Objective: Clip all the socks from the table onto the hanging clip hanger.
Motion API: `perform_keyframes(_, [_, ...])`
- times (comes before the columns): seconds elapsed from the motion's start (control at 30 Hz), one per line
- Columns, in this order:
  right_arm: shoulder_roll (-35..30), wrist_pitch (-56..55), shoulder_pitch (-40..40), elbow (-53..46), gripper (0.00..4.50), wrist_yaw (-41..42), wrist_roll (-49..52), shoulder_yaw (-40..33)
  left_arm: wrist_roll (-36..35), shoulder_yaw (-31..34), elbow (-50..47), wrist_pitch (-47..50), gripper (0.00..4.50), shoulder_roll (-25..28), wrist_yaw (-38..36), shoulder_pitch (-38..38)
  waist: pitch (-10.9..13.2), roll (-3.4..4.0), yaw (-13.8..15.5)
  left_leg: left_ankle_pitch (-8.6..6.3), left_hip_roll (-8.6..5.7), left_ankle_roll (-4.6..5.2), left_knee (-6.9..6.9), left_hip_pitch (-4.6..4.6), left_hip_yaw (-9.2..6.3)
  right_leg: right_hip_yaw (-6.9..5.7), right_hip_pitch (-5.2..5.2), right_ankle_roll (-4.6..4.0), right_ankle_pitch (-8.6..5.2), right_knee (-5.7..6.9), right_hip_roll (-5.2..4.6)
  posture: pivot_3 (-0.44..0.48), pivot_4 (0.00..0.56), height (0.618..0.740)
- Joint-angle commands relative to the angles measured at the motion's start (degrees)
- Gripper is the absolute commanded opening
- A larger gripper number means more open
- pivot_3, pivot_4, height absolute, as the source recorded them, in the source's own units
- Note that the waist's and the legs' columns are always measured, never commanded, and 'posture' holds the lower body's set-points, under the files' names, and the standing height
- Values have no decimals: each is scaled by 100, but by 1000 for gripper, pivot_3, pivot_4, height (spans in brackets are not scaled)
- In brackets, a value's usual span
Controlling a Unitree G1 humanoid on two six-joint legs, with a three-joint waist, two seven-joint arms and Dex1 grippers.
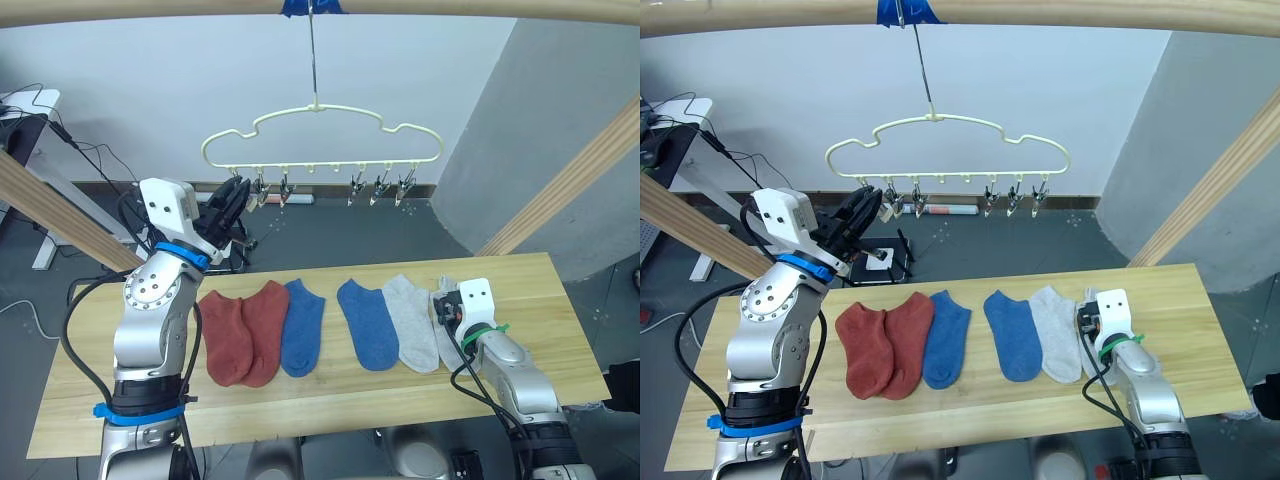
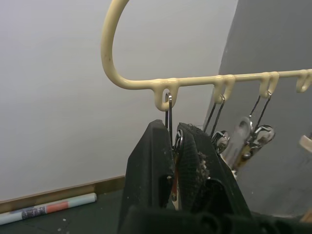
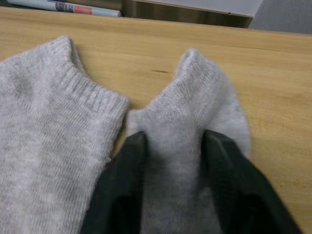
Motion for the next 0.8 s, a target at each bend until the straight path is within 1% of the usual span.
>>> perform_keyframes(0.03, [-100,164,264,124,376,-8,-41,-157,-404,202,-414,316,109,234,-197,64,0,0,-1,0,0,0,0,1,1,0,0,0,0,0,0,-240,328,733])
perform_keyframes(0.07, [-107,156,274,110,62,-6,-38,-176,-503,234,-439,427,109,279,-226,65,0,0,-1,0,0,0,0,1,0,0,0,0,0,1,0,-240,328,733])
perform_keyframes(0.1, [-125,137,288,80,0,12,-43,-182,-616,253,-474,547,109,332,-273,61,0,0,-1,0,0,0,0,1,-1,-1,0,0,0,1,1,-240,328,733])
perform_keyframes(0.23, [-364,-112,367,-394,0,282,-174,5,-1071,318,-662,1072,109,496,-384,18,1,2,3,0,0,0,0,0,-1,0,0,1,0,0,0,-235,329,733])
perform_keyframes(0.3, [-841,-297,343,-1285,0,851,-341,414,-1487,457,-779,1513,109,598,-394,-12,10,10,-6,0,-1,0,-1,-1,1,1,-1,1,-1,-2,1,-230,331,733])
perform_keyframes(0.37, [-1207,-389,234,-1973,0,1308,-434,757,-1800,583,-852,1846,109,674,-376,-51,30,24,-32,0,-2,0,0,-3,6,5,-4,4,1,-2,0,-230,331,733])
perform_keyframes(0.43, [-1366,-213,0,-2479,0,1646,-371,1047,-2126,712,-880,2162,109,716,-296,-121,34,23,-58,0,-1,0,0,0,13,10,-8,5,1,-1,8,-233,332,733])
perform_keyframes(0.57, [-1347,247,-349,-2982,0,1949,-264,1396,-2505,830,-936,2548,109,777,-222,-171,35,23,-17,0,12,-1,-2,0,-8,-6,-8,4,2,6,28,-234,333,733])
perform_keyframes(0.63, [-1218,442,-705,-3114,0,2093,-287,1740,-2644,846,-975,2683,109,806,-195,-190,39,18,-2,0,11,-1,-2,-3,-9,-6,-8,2,3,4,25,-233,335,733])
perform_keyframes(0.8, [-864,460,-1573,-2776,0,2242,-571,2384,-2865,874,-1058,2862,109,757,-25,-210,43,15,-1,0,5,-1,0,-9,0,2,-10,5,5,-6,-6,-233,336,733])
